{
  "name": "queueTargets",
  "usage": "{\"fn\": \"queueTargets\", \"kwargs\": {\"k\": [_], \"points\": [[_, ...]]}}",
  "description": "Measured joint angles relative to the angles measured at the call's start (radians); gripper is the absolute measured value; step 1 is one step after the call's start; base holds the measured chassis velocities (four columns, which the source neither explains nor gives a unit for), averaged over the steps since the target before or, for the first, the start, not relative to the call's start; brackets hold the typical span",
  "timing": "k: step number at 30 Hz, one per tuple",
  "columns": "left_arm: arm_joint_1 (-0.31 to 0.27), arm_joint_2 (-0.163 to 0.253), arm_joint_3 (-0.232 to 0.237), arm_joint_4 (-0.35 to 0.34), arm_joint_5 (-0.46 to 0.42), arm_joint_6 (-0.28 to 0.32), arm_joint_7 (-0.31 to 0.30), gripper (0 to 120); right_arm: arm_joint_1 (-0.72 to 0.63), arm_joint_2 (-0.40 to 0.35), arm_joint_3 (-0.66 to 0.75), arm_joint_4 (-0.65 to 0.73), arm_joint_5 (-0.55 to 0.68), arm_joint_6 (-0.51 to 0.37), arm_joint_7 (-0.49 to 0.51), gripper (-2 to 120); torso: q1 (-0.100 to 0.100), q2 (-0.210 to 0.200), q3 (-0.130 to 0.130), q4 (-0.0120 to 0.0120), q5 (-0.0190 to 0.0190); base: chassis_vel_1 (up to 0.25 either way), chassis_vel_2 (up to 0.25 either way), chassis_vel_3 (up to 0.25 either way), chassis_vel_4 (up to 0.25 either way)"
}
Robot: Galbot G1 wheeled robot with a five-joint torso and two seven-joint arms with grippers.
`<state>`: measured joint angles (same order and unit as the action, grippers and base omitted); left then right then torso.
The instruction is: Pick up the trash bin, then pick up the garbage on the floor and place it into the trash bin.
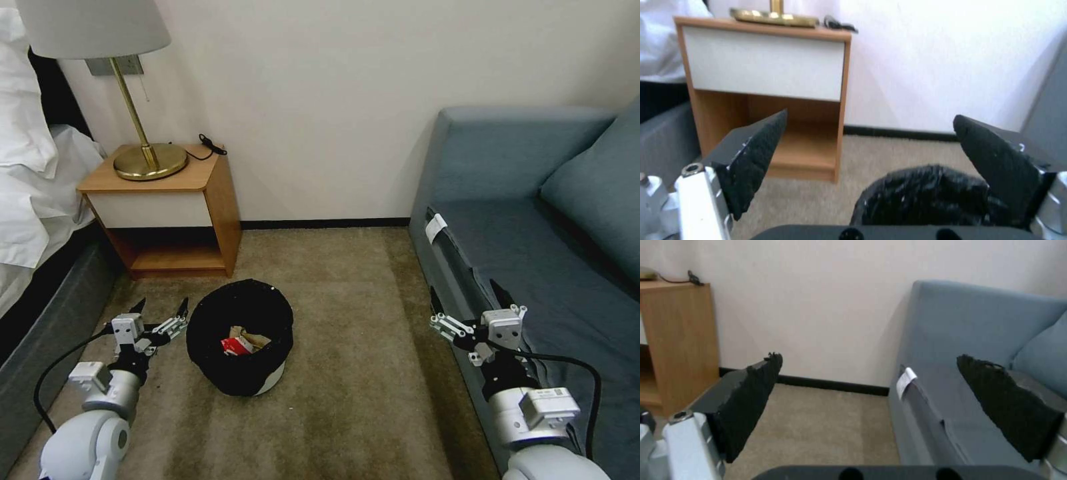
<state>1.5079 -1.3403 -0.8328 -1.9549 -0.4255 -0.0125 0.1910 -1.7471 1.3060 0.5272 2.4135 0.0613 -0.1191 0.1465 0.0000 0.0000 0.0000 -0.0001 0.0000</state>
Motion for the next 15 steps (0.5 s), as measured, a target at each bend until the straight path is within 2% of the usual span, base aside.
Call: {"fn": "queueTargets", "kwargs": {"k": [1,6,15], "points": [[0.009,-0.01,-0.003,-0.004,0.002,-0.028,0.007,100,-0.007,0.008,-0.003,-0.001,-0.009,0.011,-0.008,100,0.0,0.0,0.0,0.0002,-0.0001,0.0,0.0,0.0,0.0],[0.029,-0.022,-0.007,-0.011,0.003,-0.063,0.023,100,-0.022,0.029,-0.003,-0.004,-0.03,0.05,-0.027,100,0.0,0.0,0.0,0.0001,-0.0001,0.0,0.0,0.0,0.0],[0.039,-0.008,-0.008,0.014,-0.004,-0.042,0.016,100,-0.023,0.049,0.026,-0.009,-0.038,0.159,-0.075,100,0.0,0.0,0.0,0.0002,-0.0001,0.0,0.0,0.0,0.0]]}}
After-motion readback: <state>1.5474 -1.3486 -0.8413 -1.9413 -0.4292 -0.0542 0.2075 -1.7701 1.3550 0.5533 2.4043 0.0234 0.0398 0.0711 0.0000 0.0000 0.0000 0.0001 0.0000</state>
